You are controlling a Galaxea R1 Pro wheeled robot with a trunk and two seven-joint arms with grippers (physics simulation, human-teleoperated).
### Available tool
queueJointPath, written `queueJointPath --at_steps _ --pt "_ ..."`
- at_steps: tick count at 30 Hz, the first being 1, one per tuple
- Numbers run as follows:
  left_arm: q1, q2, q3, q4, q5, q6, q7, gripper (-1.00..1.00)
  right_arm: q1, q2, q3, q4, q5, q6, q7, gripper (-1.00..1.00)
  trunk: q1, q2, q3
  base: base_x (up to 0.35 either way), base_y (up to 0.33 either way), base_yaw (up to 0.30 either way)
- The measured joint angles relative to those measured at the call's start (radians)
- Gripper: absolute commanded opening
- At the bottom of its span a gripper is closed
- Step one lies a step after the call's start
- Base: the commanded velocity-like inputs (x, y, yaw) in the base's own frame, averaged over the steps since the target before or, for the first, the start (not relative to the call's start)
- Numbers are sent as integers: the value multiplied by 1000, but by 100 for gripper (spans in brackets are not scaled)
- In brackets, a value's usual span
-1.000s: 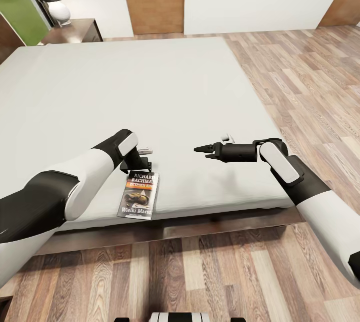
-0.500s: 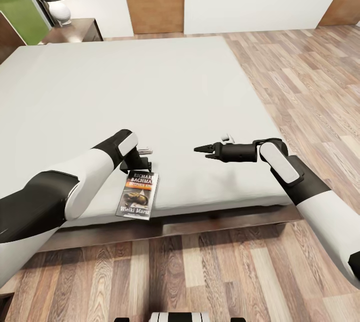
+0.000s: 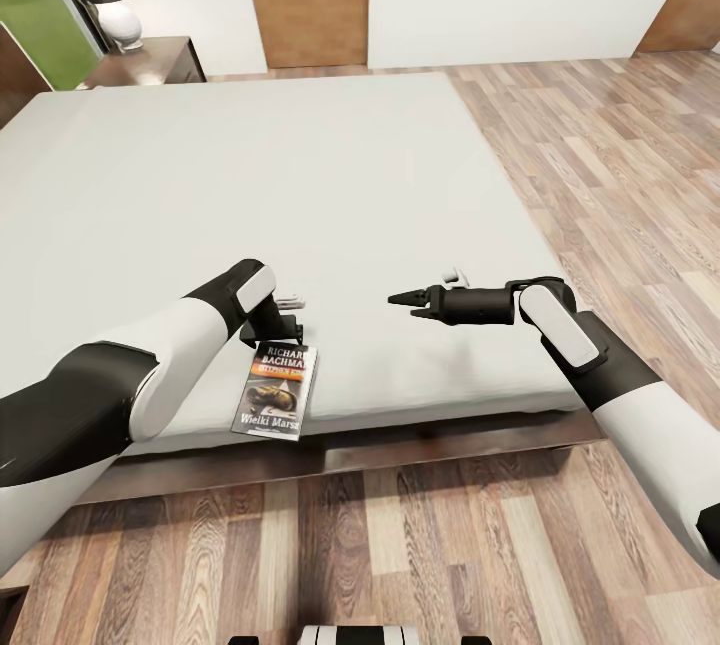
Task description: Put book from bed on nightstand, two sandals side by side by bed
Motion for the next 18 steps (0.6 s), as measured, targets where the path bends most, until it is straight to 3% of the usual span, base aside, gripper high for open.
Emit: queueJointPath --at_steps 18 --pt "0 3 2 -1 1 1 0 100 0 0 0 0 0 0 0 100 0 0 0 0 0 0"
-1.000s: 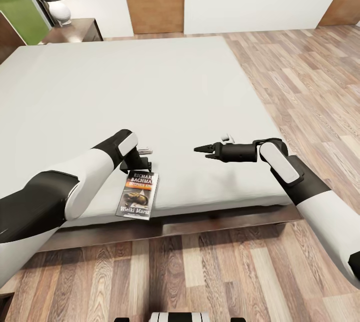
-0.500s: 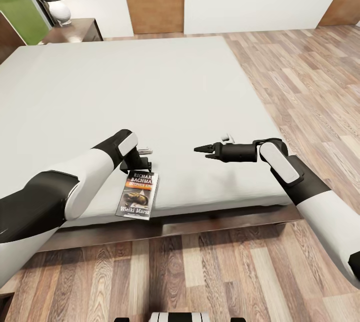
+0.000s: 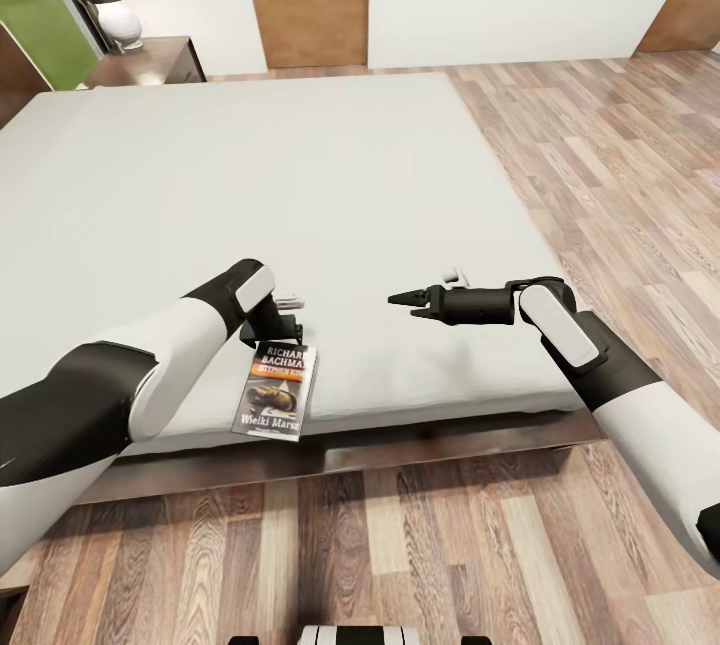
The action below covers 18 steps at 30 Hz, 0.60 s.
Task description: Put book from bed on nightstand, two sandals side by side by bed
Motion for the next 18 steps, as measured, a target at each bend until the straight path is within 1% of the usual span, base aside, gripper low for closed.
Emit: queueJointPath --at_steps 14,18 --pt "0 5 6 -2 8 1 1 100 0 1 0 0 1 0 -1 100 0 0 0 0 0 0" --pt "0 10 10 -3 13 2 2 100 0 1 0 0 2 0 -1 100 0 0 0 0 0 0"
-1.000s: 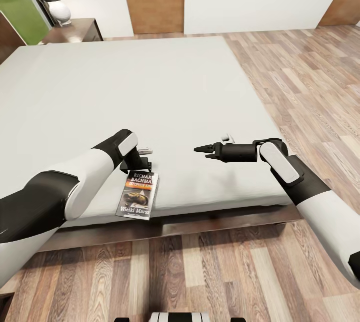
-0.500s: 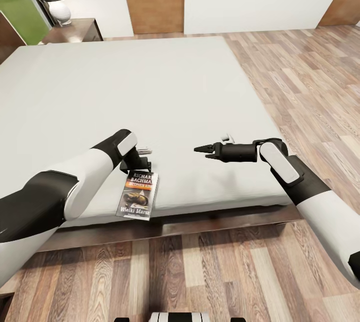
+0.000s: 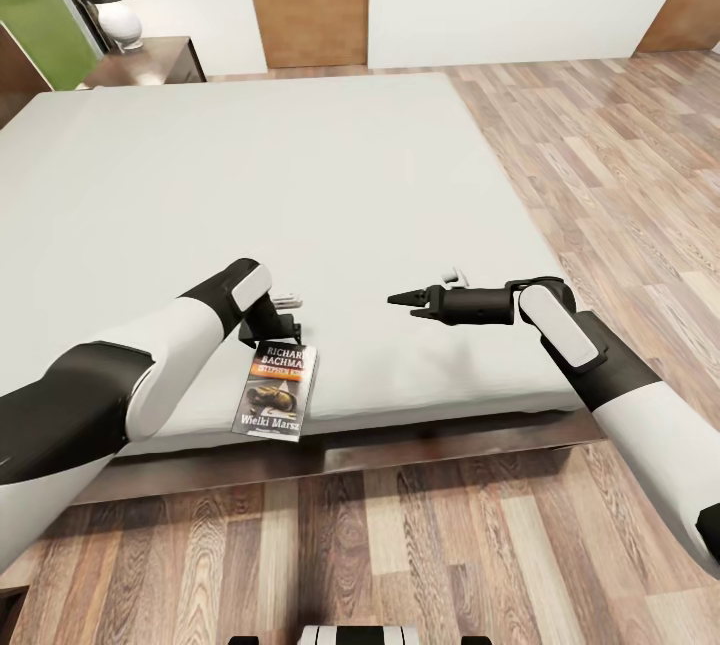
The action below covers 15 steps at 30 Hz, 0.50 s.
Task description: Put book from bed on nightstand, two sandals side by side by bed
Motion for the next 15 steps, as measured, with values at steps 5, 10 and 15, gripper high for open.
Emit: queueJointPath --at_steps 5,10,15 --pt "0 26 16 1 20 -2 -4 100 0 0 0 1 0 0 -5 100 -2 0 0 0 0 0" --pt "0 55 18 3 20 4 -12 100 0 1 0 1 0 0 -25 100 -3 0 0 0 0 0" --pt "0 102 17 -13 16 0 -62 100 0 2 0 1 0 0 -70 100 0 0 0 0 0 0"
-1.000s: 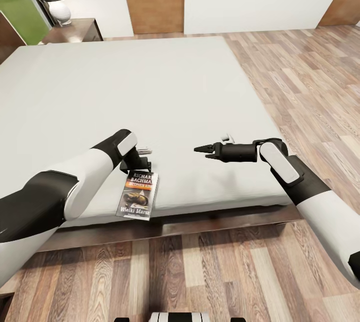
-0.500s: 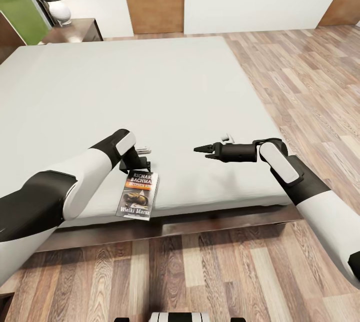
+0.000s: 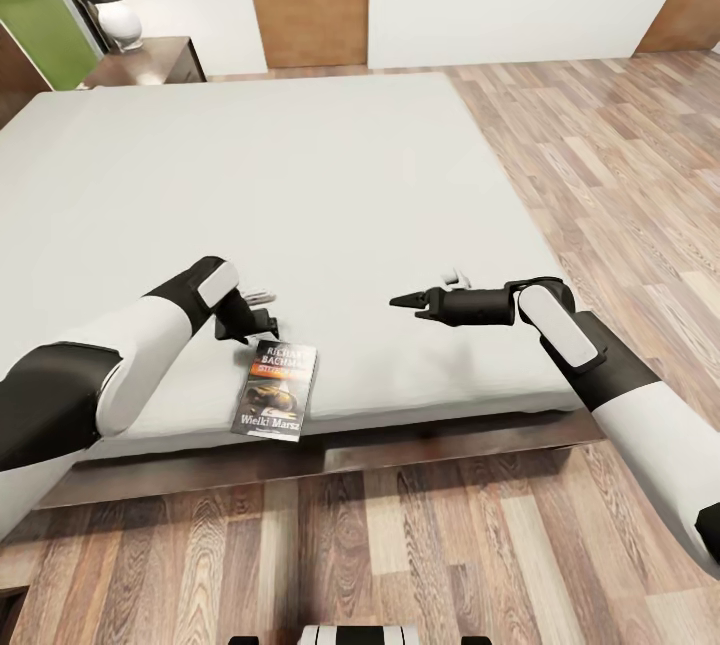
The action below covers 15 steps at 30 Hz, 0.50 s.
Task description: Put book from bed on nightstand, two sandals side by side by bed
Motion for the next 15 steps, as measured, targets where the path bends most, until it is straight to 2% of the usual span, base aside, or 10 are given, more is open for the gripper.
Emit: queueJointPath --at_steps 3,4,8,15 --pt "0 15 -4 -1 -6 -2 -7 100 0 0 1 0 -1 0 -7 100 0 0 0 0 0 0" --pt "0 28 -12 -2 -19 -2 -11 100 0 1 1 0 -1 -1 -11 100 0 0 0 0 0 0" --pt "-5 46 -10 -2 -17 -1 -15 100 0 1 1 0 -1 -1 -14 100 0 0 0 0 0 0" --pt "-34 65 -9 -3 -15 0 -30 100 1 2 0 0 -1 -1 -17 100 0 0 0 0 0 0"
